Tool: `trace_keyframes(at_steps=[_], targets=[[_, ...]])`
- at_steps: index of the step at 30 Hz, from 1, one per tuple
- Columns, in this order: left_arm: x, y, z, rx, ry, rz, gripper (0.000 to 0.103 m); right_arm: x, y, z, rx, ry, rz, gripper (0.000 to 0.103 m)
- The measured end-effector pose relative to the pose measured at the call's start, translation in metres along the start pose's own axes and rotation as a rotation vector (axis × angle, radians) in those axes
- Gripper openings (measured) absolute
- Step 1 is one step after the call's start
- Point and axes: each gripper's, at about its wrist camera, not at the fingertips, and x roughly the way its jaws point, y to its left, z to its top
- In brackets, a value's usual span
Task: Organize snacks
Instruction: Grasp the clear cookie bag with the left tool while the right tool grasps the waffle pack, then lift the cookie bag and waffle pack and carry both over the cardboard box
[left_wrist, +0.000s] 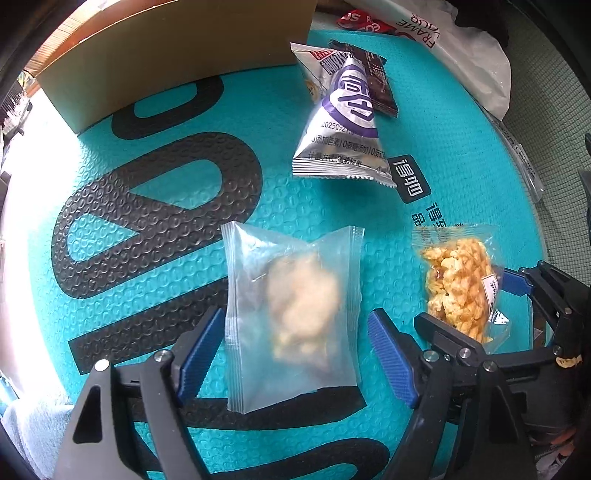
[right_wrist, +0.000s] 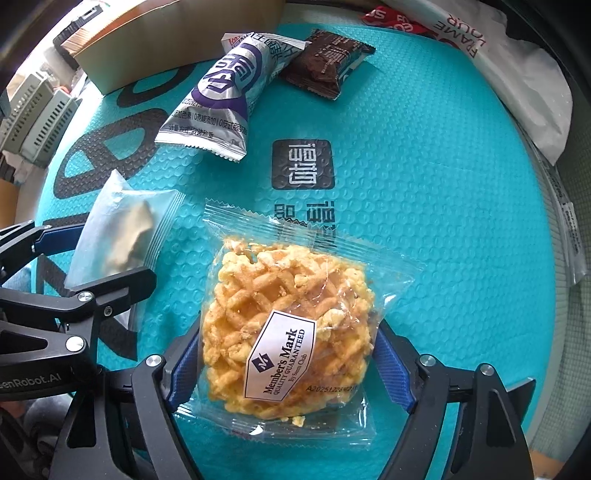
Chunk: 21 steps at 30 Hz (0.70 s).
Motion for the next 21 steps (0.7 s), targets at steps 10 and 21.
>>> trace_keyframes(at_steps=[10, 21], targets=[[0.007, -0.032, 0.003, 0.035, -0.038, 0.117, 0.047, -0.021, 0.003, -0.021, -0.004, -0.016, 0.0, 0.083], [0.0, -0.04, -0.006, -0.005, -0.051, 0.064, 0.039, -0.036, -0.001, -0.031, 0.018, -0.048, 0.054, 0.071]])
